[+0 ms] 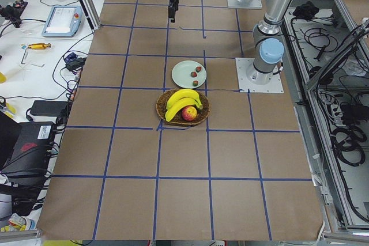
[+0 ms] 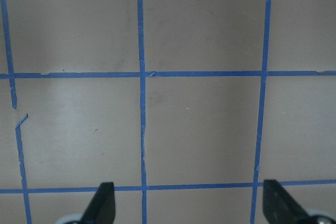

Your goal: Collect all strawberries into plate

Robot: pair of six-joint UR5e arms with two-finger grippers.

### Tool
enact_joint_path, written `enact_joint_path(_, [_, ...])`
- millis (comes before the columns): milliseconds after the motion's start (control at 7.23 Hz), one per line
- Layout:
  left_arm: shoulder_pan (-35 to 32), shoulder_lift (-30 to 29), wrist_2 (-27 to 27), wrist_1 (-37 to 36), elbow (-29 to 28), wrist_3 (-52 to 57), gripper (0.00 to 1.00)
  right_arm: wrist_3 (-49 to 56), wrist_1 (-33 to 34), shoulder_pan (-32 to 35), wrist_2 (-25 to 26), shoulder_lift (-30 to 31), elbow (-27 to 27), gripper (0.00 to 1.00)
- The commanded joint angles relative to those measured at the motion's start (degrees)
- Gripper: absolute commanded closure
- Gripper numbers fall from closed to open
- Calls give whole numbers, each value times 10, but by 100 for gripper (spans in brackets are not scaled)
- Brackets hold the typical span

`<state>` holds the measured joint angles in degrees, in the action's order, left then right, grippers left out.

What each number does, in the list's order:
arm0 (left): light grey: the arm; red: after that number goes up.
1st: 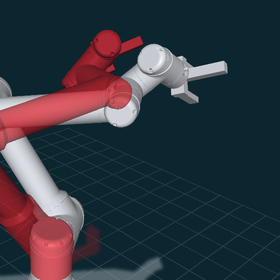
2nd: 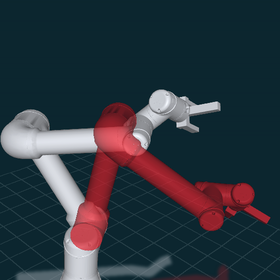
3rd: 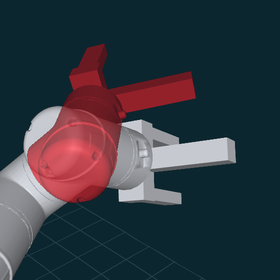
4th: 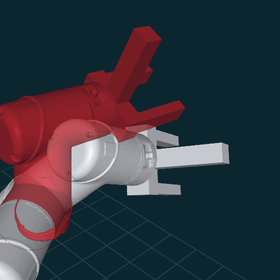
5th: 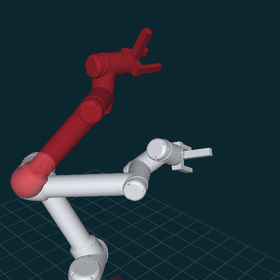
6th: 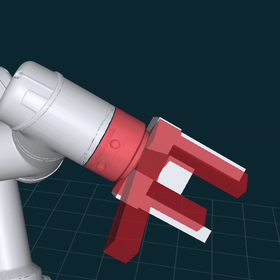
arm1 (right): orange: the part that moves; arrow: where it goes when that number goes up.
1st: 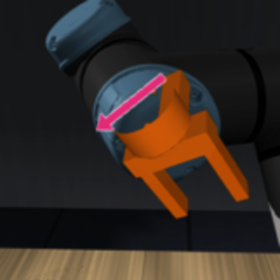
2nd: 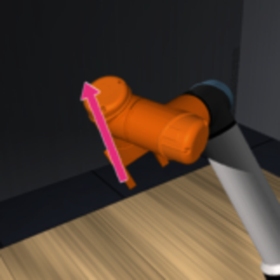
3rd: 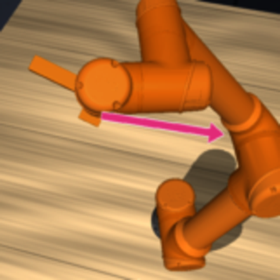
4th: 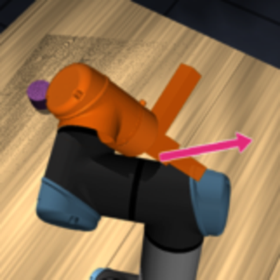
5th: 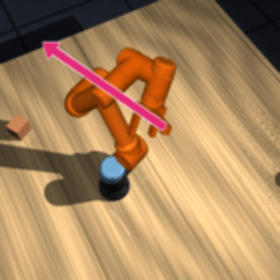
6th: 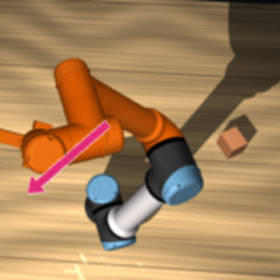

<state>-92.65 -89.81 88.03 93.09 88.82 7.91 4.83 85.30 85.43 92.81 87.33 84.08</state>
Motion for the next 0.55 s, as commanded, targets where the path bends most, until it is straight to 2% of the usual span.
enact_joint_path(0, [-2, 18, 6, 28, 0, 1, 0, 0, 2, 0, 1, 0, -1, 0])
enact_joint_path(138, [-2, 18, 9, -13, 6, -12, 0, 0, 7, 0, -3, 0, -5, 0])
enact_joint_path(415, [-2, 12, 25, -36, 7, -18, 5, 3, 5, -1, -10, 6, -8, 0])
